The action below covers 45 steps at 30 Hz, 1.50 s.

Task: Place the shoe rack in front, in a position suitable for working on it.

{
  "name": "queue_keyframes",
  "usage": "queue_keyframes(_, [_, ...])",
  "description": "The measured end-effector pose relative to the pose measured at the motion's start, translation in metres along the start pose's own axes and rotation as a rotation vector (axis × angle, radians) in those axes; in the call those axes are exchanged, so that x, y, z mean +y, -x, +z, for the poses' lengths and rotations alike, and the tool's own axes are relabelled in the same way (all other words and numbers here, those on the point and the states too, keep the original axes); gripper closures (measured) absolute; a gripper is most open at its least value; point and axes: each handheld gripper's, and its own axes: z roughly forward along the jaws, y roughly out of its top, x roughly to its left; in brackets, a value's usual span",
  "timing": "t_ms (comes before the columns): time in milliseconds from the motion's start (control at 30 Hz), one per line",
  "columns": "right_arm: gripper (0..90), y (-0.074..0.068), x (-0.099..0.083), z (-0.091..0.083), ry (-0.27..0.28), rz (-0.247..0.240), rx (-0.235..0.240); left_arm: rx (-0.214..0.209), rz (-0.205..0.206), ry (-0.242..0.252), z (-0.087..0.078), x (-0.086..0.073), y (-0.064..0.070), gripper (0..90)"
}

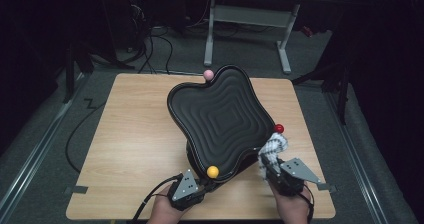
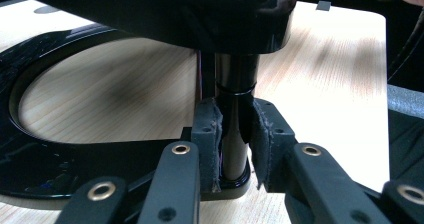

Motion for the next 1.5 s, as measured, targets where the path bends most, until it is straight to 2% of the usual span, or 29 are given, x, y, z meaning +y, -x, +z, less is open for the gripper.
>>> queue_keyframes(67, [72.2, -0.009, 0.002, 0.006, 0.003, -0.016, 0.039, -0.008, 0.006, 0.008, 0.001, 0.000, 0.000, 74.1])
queue_keyframes(167, [72.5, -0.022, 0.002, 0.012, -0.001, -0.024, 0.139, 0.002, -0.001, -0.002, 0.000, 0.000, 0.000, 74.1])
queue_keyframes(267, [73.0, -0.024, 0.001, 0.009, -0.005, -0.062, 0.160, 0.001, 0.000, -0.001, 0.000, 0.000, 0.000, 74.1])
queue_keyframes(367, [73.0, -0.011, -0.001, 0.003, -0.002, -0.032, 0.115, 0.002, 0.000, -0.002, 0.000, 0.000, 0.000, 74.0])
queue_keyframes(500, [72.8, 0.018, -0.004, -0.008, 0.021, 0.054, -0.003, 0.000, 0.002, -0.002, 0.000, 0.000, 0.000, 74.1])
queue_keyframes(567, [72.8, 0.028, -0.006, -0.011, 0.029, 0.086, -0.057, -0.002, 0.002, -0.003, 0.000, 0.000, -0.001, 74.1])
queue_keyframes(633, [72.9, 0.034, -0.007, -0.011, 0.026, 0.118, -0.079, -0.003, 0.001, -0.004, 0.000, 0.000, -0.001, 74.1])
queue_keyframes(733, [72.9, 0.024, -0.007, -0.003, 0.014, 0.101, -0.030, -0.001, -0.001, -0.005, 0.000, 0.001, 0.000, 74.1])
queue_keyframes(867, [73.1, -0.002, -0.002, 0.010, 0.001, 0.059, 0.133, -0.008, 0.007, 0.005, 0.002, 0.001, 0.000, 74.1])
queue_keyframes(933, [73.1, -0.012, -0.001, 0.013, -0.007, 0.030, 0.188, -0.008, 0.004, 0.004, 0.002, 0.001, 0.000, 74.1])
queue_keyframes(1033, [73.3, -0.026, -0.002, 0.010, -0.007, -0.018, 0.214, -0.010, 0.000, 0.002, 0.001, 0.001, 0.000, 74.1])
queue_keyframes(1167, [73.7, -0.027, -0.002, 0.006, -0.014, -0.002, 0.248, -0.010, -0.001, 0.001, 0.001, 0.001, 0.000, 74.1])
queue_keyframes(1267, [73.9, -0.031, -0.002, 0.004, -0.009, -0.020, 0.261, -0.011, 0.001, 0.001, 0.001, 0.001, 0.000, 74.1])
queue_keyframes(1300, [74.3, -0.032, -0.002, 0.002, -0.004, -0.035, 0.261, -0.011, 0.001, 0.001, 0.001, 0.001, 0.000, 74.1])
queue_keyframes(1400, [74.5, -0.032, -0.002, 0.004, -0.011, -0.054, 0.219, -0.006, 0.006, 0.000, 0.001, 0.001, 0.000, 74.1])
queue_keyframes(1500, [75.0, -0.021, -0.004, 0.010, -0.030, -0.060, 0.119, -0.007, 0.009, -0.001, 0.001, 0.001, 0.000, 74.1])
